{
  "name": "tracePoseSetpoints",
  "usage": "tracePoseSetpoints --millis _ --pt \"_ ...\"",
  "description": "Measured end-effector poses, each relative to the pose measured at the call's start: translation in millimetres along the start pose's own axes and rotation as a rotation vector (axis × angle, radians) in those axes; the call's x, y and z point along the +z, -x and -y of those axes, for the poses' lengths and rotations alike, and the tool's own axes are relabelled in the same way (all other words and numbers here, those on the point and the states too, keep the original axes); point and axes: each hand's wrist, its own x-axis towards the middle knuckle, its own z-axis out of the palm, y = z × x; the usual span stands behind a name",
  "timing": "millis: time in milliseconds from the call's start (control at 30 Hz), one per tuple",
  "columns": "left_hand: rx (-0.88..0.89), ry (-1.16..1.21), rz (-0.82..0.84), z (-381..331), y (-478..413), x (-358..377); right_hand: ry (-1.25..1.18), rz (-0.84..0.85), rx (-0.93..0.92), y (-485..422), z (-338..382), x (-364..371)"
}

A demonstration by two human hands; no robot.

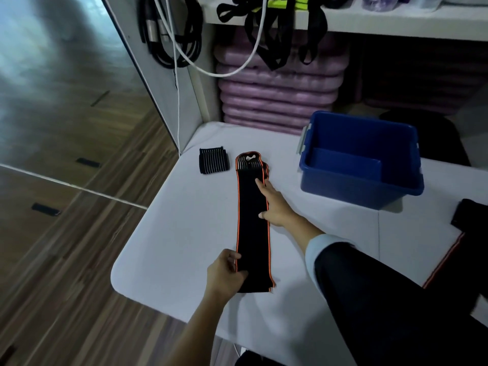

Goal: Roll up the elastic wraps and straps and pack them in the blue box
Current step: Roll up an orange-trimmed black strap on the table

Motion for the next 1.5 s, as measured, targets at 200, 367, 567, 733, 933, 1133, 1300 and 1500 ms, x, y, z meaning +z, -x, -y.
tracePoseSetpoints --millis 200,367,567,733,933,1133,1300,1500 --pt "0.238 -0.160 -0.019 7.0 2.6 -8.5 0.009 -0.069 -0.075 47.5 -0.1 -1.1" --pt "0.484 -0.317 0.093 11.7 14.0 -20.4 0.017 0.132 -0.189 127.6 -8.1 13.5" --pt "0.544 -0.484 0.170 19.0 21.6 -17.5 0.117 0.145 -0.199 167.9 -23.1 44.3" --pt "0.542 -0.488 0.146 24.9 23.5 -9.7 0.165 -0.027 -0.247 173.4 -25.5 61.7" --pt "0.564 -0.461 0.115 32.3 21.9 -6.7 0.097 -0.097 -0.235 177.0 -31.3 74.2" --pt "0.523 -0.358 0.135 21.4 9.6 -13.1 -0.098 -0.148 -0.083 164.5 -26.5 67.5" --pt "0.465 -0.288 0.068 12.3 -0.2 -10.6 -0.175 -0.224 -0.023 151.9 -20.7 69.3" --pt "0.519 -0.272 -0.097 10.4 -8.6 -2.1 -0.093 -0.373 -0.134 140.3 -26.9 73.9"
